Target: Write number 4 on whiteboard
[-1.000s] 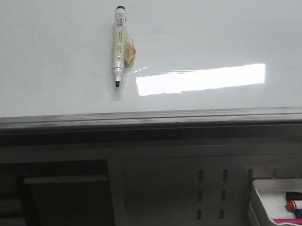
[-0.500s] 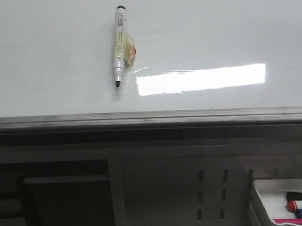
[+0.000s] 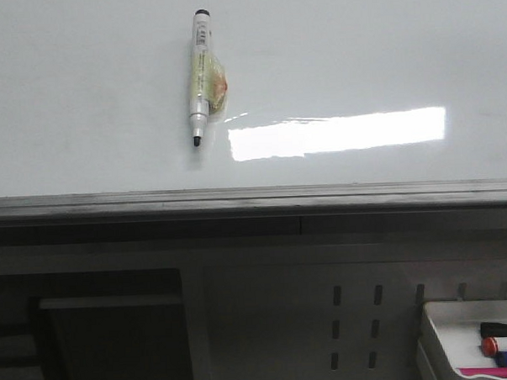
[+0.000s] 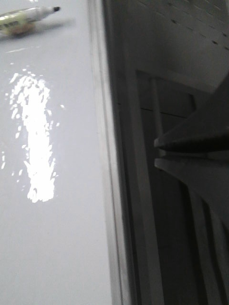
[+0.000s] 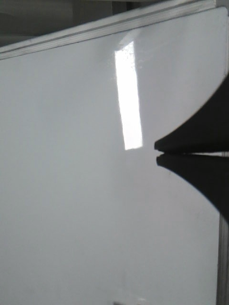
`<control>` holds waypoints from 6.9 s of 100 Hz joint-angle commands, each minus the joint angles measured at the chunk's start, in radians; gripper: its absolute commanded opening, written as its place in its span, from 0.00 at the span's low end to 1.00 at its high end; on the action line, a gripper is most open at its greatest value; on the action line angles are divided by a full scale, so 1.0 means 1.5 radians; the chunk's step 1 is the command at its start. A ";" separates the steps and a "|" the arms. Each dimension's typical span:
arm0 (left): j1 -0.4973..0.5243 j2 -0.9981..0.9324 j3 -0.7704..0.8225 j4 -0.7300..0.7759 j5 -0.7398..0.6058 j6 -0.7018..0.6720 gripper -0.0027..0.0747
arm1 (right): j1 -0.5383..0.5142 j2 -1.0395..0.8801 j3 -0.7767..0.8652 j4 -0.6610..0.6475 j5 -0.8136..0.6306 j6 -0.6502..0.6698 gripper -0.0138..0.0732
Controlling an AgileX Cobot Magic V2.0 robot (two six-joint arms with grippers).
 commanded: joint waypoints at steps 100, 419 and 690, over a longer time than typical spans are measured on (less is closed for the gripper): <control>-0.001 0.487 -0.345 -0.215 0.132 0.112 0.58 | 0.128 0.295 -0.360 0.079 0.345 -0.040 0.60; -0.491 0.730 -0.588 -0.049 0.178 0.548 0.01 | 0.564 0.627 -0.476 0.362 0.229 -0.430 0.23; -0.205 0.070 -0.278 -0.056 0.027 0.093 0.01 | 0.369 0.952 -0.637 0.223 0.164 -0.417 0.10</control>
